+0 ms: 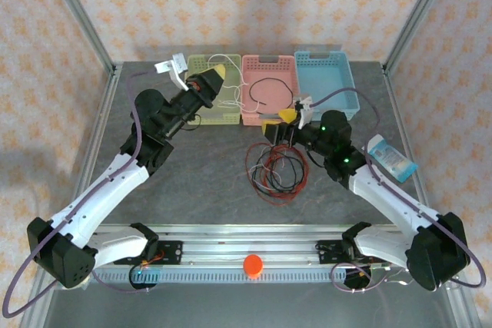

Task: Untangle the cables

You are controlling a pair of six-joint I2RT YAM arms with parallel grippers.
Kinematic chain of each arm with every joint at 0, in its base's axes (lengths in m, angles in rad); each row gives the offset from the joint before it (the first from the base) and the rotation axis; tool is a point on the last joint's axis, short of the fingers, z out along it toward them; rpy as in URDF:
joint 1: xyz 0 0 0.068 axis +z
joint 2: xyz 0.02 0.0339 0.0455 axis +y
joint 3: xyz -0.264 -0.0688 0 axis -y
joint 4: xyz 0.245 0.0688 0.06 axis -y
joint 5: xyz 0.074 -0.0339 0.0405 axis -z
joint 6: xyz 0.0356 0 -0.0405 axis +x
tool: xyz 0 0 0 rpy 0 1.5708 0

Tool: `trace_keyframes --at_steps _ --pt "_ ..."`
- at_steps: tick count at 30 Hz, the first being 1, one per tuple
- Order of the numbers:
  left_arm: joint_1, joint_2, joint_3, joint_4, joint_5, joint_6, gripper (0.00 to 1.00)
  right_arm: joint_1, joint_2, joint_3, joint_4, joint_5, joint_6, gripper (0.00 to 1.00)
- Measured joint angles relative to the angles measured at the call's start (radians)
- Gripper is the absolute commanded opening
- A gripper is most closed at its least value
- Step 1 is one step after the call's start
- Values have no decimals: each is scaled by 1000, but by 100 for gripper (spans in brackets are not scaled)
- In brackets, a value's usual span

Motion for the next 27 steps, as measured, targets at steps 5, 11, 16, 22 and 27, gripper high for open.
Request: trace_keyframes --at_steps 5,11,16,22,27 --pt "5 -3 7 16 27 -19 0 4 51 -18 124 5 71 70" --pt "5 -14 13 23 50 -23 0 4 98 -11 199 -21 150 69" --pt "5 -16 14 36 79 -27 0 6 132 33 192 -133 137 69" --pt "5 -16 39 42 117 -48 0 8 139 71 167 -222 18 75" --pt "5 -16 64 44 122 -51 0 8 127 37 233 -191 -32 85"
